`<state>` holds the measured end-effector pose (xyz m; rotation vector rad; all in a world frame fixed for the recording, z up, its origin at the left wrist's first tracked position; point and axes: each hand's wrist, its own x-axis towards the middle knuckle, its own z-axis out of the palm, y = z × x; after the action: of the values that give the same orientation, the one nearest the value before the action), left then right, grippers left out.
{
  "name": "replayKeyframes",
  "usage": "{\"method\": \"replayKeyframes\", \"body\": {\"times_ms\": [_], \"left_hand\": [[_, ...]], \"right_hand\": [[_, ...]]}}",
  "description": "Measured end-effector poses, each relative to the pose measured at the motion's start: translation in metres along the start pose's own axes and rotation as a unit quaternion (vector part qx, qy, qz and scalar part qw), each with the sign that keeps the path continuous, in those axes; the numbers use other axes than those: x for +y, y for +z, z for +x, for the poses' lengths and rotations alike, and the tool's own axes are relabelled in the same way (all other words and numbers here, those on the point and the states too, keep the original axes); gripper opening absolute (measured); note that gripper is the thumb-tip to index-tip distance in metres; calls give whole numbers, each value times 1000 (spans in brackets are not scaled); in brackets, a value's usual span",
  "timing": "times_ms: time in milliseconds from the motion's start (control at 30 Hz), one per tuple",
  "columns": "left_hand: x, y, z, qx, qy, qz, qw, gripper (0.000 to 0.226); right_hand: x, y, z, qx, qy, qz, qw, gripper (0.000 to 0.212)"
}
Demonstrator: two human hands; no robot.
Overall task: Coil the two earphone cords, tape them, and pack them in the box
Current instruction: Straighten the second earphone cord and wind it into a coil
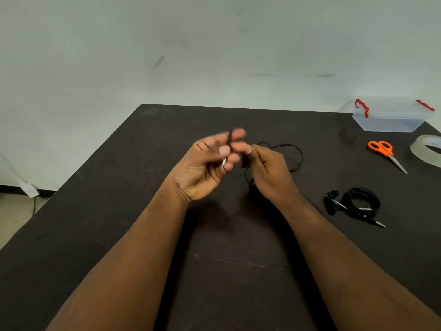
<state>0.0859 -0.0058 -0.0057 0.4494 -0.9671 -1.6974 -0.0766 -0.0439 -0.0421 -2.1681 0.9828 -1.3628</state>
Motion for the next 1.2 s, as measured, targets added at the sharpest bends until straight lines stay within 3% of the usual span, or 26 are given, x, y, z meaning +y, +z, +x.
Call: {"method": "replayKeyframes", "body": {"times_ms": [67, 133, 200, 267, 400, 500, 667, 767, 967, 1200], "left_hand": [[3, -4, 8, 115, 124, -110, 979, 28], [6, -15, 13, 217, 191, -133, 948, 27], [7, -24, 14, 283, 192, -41, 939, 30], [4, -25, 13, 305, 180, 53, 934, 34], [-1, -18, 15, 255, 151, 219, 930, 36], [-4, -12, 11, 202, 97, 276, 935, 36], [1, -10, 5, 106, 21, 316, 943, 34], [0, -8, 3, 60, -21, 367, 928, 34], [-1, -8, 1, 33, -71, 275, 958, 39], [-8, -1, 2, -16, -122, 225, 967, 19]], "right_hand": [[-4, 4, -3, -69, -21, -62, 995, 47], [-8, 12, -5, -128, -57, -99, 985, 36], [-11, 17, -6, -134, -80, -114, 981, 30], [-9, 15, -4, -83, -85, -120, 986, 28], [-3, 4, -2, 11, -95, -128, 987, 22], [-1, 0, -2, 44, -97, -141, 984, 20], [2, -8, 1, 52, -122, -152, 979, 21], [3, -8, 3, 48, -158, -210, 963, 25], [2, -14, 4, 73, -127, -217, 965, 34], [6, -10, 4, 84, -83, -181, 976, 35]]}}
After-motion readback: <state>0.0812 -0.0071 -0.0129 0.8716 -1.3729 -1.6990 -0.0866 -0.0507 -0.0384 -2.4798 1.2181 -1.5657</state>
